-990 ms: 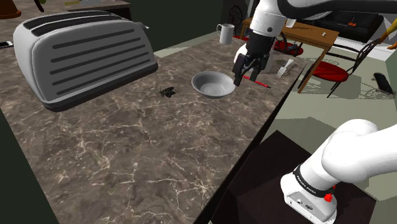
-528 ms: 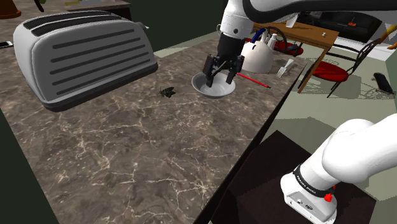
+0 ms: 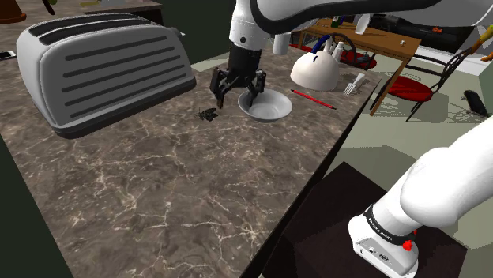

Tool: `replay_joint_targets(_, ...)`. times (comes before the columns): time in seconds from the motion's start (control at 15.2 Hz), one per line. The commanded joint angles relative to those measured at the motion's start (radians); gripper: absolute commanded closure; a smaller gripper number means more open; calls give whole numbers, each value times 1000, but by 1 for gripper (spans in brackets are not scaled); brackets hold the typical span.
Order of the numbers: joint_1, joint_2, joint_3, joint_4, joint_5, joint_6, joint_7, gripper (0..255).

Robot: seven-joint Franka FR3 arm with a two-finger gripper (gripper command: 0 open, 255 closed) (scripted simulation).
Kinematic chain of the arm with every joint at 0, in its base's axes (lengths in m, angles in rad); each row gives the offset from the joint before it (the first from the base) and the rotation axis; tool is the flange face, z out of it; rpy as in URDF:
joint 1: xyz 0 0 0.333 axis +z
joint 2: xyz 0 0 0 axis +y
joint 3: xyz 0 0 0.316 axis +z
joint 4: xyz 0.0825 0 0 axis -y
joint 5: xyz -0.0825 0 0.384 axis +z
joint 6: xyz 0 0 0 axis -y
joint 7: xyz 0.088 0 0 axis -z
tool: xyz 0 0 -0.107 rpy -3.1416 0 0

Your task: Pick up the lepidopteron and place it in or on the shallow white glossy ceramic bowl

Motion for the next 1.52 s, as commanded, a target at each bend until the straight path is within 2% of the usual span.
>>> replay_joint_targets(0.0,8,75,24,72,-27,12,65,0)
replay_joint_targets(0.33,48,261,57,265,-110,15,206,0)
replay_joint_targets(0.86,59,283,60,192,-118,111,211,0)
replay_joint_targets(1.32,59,284,60,192,-118,110,211,0)
replay_joint_targets(1.39,59,284,60,192,-118,110,211,255)
replay_joint_targets(1.45,59,284,60,192,-118,110,211,255)
